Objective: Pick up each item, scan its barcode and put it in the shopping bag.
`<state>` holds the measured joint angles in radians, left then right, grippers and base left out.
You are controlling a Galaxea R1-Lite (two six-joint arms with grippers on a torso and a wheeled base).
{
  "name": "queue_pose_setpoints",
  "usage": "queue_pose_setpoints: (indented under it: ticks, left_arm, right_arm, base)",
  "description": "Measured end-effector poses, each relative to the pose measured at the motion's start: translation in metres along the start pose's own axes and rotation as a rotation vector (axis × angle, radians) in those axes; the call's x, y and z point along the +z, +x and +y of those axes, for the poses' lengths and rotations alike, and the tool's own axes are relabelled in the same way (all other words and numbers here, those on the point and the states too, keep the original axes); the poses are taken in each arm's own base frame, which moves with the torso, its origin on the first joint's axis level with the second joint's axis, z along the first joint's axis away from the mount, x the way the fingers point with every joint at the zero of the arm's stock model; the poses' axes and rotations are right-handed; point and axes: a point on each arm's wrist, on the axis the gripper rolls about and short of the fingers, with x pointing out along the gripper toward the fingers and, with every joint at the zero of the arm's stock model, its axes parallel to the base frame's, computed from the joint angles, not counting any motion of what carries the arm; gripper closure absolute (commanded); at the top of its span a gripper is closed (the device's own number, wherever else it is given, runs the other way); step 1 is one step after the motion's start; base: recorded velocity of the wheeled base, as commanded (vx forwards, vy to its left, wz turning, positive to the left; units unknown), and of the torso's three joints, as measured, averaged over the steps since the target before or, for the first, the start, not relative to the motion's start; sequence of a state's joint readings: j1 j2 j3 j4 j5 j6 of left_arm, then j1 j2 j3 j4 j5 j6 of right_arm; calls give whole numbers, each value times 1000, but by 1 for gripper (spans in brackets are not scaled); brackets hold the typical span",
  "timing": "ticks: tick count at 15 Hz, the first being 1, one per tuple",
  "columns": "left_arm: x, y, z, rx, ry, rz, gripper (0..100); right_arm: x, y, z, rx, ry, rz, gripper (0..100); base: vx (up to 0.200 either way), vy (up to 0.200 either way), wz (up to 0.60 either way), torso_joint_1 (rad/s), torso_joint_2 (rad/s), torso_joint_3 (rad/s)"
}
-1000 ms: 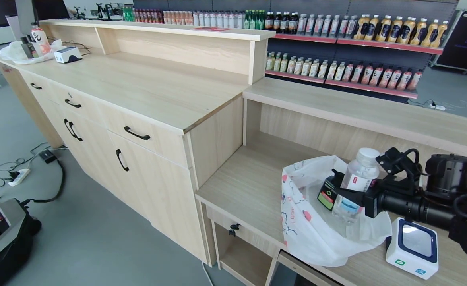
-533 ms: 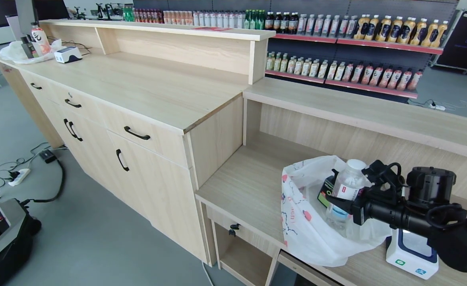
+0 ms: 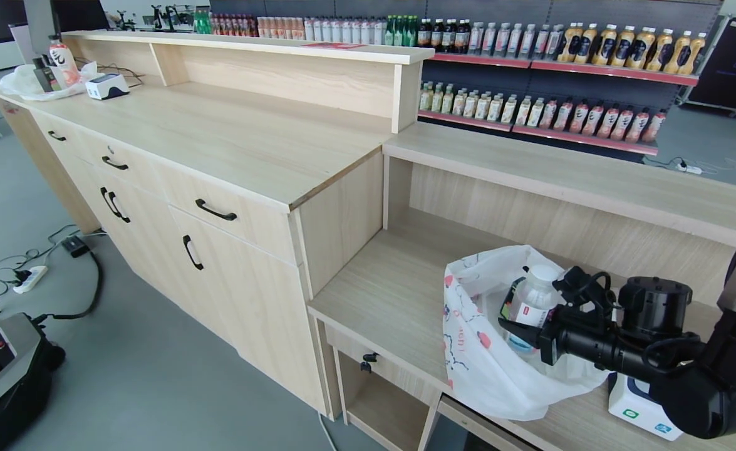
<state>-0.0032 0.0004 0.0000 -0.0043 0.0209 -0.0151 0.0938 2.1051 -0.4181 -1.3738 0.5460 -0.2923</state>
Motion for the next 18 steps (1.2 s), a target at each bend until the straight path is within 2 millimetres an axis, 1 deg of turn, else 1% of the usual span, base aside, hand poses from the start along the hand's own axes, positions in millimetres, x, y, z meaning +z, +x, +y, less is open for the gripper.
queue_pose_setpoints:
  ticks: [3,6,11,18]
  left_arm:
    - [0,0,0,0,0,0,0]
    - [0,0,0,0,0,0,0]
    - [0,0,0,0,0,0,0]
    - [0,0,0,0,0,0,0]
  right_arm:
    - [-10,5,1,7,-16,9,100]
    - [-17,11,-1,-4,-45,-20,100]
    - [-30,17,-1,3,-46,0,100]
    - [-38,18,-1,6,-59,19,100]
  base:
    - [0,0,0,0,0,0]
    - [0,0,0,0,0,0]
    - [0,0,0,0,0,0]
    - [0,0,0,0,0,0]
